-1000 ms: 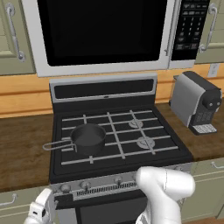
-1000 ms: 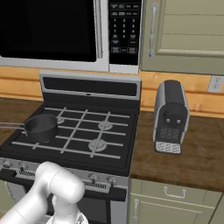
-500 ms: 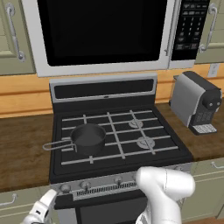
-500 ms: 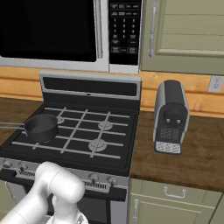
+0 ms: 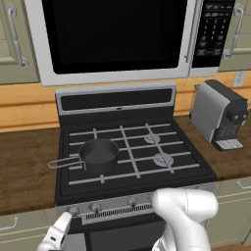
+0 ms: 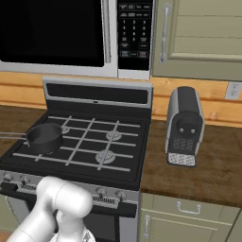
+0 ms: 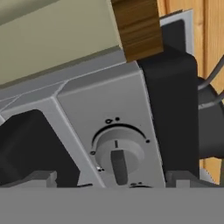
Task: Turn off the front left burner of the stove.
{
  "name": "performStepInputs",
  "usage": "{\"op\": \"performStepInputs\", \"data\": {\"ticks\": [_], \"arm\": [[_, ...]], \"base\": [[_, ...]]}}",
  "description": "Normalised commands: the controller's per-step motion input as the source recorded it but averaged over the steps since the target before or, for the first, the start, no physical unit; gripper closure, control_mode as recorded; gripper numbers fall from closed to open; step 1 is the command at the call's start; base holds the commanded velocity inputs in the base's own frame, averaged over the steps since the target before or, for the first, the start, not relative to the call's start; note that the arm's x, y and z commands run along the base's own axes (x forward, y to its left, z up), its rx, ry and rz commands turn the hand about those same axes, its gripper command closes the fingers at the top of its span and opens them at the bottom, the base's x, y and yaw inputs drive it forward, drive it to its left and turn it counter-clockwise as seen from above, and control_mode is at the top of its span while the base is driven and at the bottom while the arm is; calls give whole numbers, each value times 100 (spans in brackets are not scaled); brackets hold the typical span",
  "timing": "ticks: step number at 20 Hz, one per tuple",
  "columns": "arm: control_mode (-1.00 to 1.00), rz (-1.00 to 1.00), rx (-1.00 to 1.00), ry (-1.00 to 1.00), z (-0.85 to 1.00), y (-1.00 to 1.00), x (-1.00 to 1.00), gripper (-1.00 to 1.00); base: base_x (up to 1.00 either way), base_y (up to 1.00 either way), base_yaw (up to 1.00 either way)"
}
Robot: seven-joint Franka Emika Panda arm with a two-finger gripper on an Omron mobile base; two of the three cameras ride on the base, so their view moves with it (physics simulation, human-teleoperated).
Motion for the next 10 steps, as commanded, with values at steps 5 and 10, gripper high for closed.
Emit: {"op": "performStepInputs", "data": {"ticks": [5,10], "arm": [[-100,3,2,0,3,-26,12,-100],[-100,0,0,0,6,0,32,-100]], "base": [[0,0,0],[0,0,0]]}}
